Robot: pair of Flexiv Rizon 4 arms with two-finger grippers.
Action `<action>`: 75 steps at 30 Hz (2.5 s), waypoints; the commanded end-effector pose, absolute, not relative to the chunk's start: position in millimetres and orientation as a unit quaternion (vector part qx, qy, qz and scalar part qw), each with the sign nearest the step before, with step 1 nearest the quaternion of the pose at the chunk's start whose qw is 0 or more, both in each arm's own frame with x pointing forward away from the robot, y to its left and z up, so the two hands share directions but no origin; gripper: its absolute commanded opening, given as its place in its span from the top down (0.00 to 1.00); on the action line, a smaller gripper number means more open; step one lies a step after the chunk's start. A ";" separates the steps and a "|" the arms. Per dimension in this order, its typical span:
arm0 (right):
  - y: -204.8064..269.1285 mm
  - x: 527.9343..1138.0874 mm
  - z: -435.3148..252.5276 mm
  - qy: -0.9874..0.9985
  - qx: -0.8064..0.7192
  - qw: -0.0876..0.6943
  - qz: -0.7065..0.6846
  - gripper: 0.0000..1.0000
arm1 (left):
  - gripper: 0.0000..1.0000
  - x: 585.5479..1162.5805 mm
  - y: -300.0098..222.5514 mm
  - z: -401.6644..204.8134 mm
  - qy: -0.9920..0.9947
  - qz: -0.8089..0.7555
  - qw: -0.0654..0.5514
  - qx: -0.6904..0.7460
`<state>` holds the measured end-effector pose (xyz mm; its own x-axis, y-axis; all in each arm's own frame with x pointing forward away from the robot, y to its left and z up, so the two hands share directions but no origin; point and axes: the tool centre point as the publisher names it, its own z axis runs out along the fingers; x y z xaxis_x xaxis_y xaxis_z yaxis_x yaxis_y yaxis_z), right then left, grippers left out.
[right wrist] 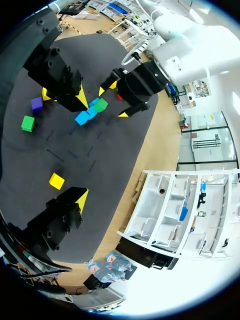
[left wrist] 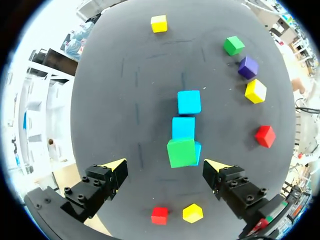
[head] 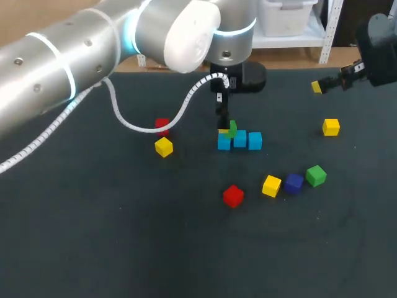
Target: Place the blue cubes, place green cubes on the blue cubes, place the yellow cubes on the green cubes, then place the red cubes on the yellow cubes, and place purple cube on the red cubes.
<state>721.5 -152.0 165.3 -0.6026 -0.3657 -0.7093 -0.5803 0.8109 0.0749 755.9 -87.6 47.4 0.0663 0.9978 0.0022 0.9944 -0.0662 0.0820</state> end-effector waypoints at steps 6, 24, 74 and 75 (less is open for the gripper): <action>-150.9 720.1 164.9 0.883 -0.266 0.358 0.147 0.00 | 0.00 742.9 -88.6 44.0 0.686 0.004 0.012 0.728; -150.9 720.1 164.9 0.883 -0.266 0.358 0.147 0.00 | 0.00 736.7 -96.2 2.2 0.702 0.001 0.001 0.712; -150.9 720.1 164.9 0.883 -0.266 0.358 0.147 0.00 | 0.71 747.3 -103.8 -3.3 0.686 -0.010 0.016 0.728; -150.9 720.1 164.9 0.883 -0.266 0.358 0.147 0.00 | 0.68 746.7 -103.8 -3.1 0.685 -0.010 0.017 0.728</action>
